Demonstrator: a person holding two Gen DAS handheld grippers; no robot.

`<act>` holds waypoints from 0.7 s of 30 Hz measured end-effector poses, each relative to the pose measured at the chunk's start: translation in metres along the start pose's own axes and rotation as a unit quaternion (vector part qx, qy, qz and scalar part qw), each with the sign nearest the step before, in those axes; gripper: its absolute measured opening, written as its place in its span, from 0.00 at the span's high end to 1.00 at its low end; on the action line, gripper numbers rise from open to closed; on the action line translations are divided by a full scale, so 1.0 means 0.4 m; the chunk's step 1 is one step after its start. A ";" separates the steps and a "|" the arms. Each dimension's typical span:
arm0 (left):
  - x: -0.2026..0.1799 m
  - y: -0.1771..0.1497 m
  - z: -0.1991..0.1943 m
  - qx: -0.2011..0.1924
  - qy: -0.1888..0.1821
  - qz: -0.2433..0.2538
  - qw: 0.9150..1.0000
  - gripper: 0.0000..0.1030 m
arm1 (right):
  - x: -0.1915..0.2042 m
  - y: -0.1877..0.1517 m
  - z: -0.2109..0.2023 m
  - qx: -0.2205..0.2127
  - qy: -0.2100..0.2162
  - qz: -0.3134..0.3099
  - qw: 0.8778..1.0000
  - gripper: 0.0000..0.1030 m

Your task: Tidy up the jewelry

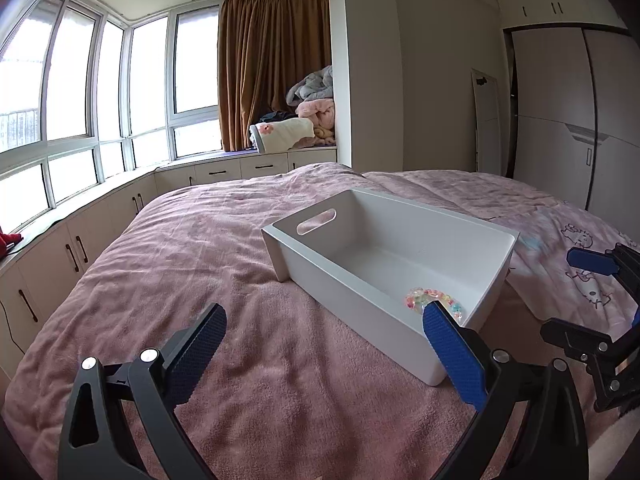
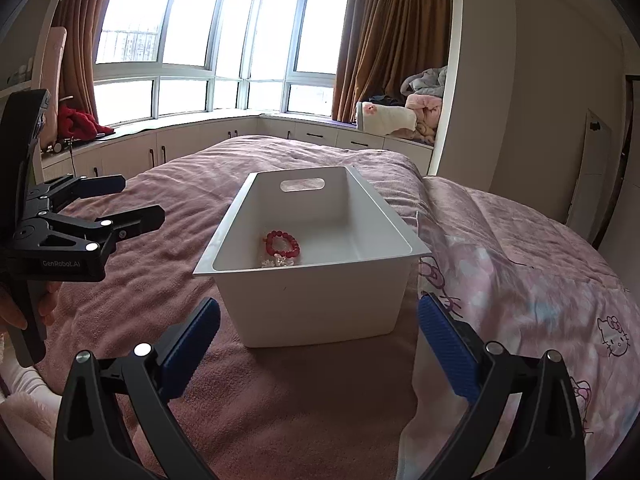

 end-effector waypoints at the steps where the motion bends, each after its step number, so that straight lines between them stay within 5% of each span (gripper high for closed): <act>1: -0.002 -0.001 0.000 0.000 -0.001 0.001 1.000 0.03 | 0.000 0.000 0.000 0.000 -0.001 -0.001 1.000 0.05; 21: 0.000 0.021 -0.006 -0.005 -0.007 0.011 1.000 0.03 | 0.020 0.017 0.006 0.006 0.004 -0.016 1.000 0.05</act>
Point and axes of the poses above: each gripper's, at about its wrist camera, not at the fingertips, and z roughly the way its jaws point, x to its left, y to its top, the point moved 4 cm from there along z, roughly the way its jaws point, and after that the axes turned 8 degrees about y, right-handed, at the moved point
